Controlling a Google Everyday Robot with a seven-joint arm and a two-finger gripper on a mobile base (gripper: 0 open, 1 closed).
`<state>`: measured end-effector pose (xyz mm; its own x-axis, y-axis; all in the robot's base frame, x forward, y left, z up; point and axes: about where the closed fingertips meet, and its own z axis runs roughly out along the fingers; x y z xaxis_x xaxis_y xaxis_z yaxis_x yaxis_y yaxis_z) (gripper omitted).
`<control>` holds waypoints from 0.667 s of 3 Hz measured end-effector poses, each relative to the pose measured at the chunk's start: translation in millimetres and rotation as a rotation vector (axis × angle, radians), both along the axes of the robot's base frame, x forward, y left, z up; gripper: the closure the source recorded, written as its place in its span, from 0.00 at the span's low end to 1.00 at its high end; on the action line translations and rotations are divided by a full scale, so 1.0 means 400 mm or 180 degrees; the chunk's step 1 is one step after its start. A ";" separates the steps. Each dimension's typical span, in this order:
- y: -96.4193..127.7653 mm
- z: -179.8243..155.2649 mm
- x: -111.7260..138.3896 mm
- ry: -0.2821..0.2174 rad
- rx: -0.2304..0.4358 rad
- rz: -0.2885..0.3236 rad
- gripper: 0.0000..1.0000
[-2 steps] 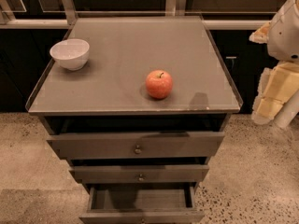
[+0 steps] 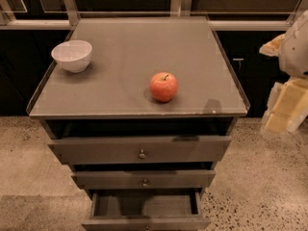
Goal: Close bottom drawer
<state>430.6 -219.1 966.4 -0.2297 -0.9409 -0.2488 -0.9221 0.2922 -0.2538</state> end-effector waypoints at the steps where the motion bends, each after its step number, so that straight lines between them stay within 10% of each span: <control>1: 0.010 -0.105 -0.052 0.0026 0.0359 -0.0021 0.00; 2: 0.025 -0.307 -0.103 0.0181 0.1012 -0.0257 0.00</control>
Offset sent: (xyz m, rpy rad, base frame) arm -0.1253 0.0284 -0.3593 0.6634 0.4089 -0.2555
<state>389.5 -209.0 843.7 -0.3223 -0.7965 -0.5117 -0.9028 0.4212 -0.0871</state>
